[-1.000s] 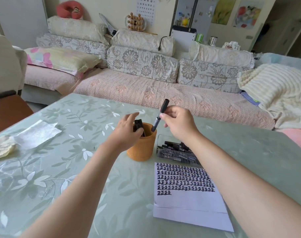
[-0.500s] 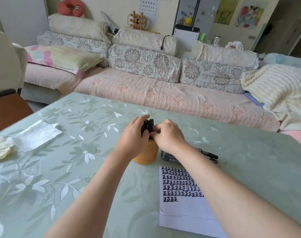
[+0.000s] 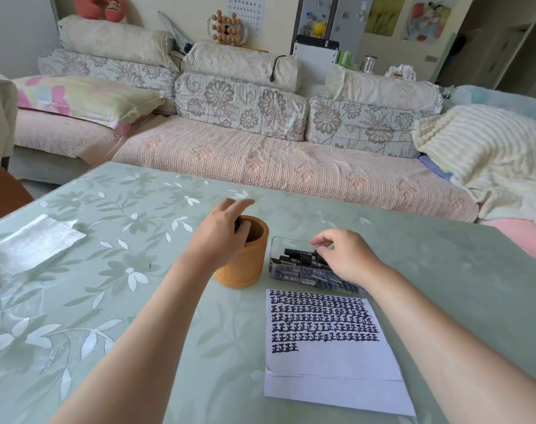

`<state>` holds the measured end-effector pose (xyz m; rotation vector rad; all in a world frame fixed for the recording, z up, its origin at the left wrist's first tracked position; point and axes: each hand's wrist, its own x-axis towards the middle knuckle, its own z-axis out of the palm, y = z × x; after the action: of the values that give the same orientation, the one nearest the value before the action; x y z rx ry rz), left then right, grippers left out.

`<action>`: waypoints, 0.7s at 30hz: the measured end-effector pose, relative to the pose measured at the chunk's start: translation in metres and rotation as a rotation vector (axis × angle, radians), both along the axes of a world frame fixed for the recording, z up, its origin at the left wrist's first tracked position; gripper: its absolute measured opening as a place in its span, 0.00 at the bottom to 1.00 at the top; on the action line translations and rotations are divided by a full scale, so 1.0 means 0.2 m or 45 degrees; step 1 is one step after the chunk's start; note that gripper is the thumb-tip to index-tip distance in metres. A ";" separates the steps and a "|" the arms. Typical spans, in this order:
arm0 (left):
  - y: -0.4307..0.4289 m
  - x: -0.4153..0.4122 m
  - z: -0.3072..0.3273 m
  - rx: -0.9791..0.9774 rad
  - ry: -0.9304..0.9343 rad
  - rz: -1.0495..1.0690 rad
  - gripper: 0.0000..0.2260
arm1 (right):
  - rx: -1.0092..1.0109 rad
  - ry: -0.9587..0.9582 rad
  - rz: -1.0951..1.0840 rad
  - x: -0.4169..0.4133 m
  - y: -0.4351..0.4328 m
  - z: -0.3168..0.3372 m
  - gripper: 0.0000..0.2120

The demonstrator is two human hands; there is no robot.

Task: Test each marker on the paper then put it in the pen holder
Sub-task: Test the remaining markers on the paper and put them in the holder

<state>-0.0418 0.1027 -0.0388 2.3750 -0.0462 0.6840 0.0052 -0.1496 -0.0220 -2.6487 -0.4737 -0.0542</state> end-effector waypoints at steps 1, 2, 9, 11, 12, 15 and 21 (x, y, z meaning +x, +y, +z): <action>0.00 0.00 0.00 -0.029 0.001 0.007 0.22 | -0.053 0.015 0.000 0.00 -0.02 -0.02 0.10; 0.00 -0.01 0.00 -0.039 -0.002 0.021 0.22 | -0.103 0.023 0.003 0.00 -0.03 -0.04 0.11; 0.01 0.01 0.00 -0.127 -0.010 0.187 0.14 | -0.303 -0.028 0.092 0.05 0.00 -0.07 0.13; 0.00 -0.01 -0.01 -0.125 0.002 0.182 0.15 | -0.347 -0.061 0.108 0.06 0.02 -0.07 0.13; -0.01 -0.01 -0.01 -0.112 0.008 0.165 0.15 | -0.360 -0.084 0.109 0.06 0.03 -0.08 0.12; 0.00 -0.03 -0.03 -0.058 0.040 0.114 0.15 | -0.365 -0.142 0.094 0.07 0.07 -0.08 0.09; 0.01 -0.06 0.01 0.258 -0.250 0.181 0.16 | -0.442 -0.197 0.154 0.05 0.10 -0.06 0.08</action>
<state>-0.0543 0.1040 -0.0373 2.5121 -0.0326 1.0228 0.0148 -0.1295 -0.0340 -2.9600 -0.7544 -0.1533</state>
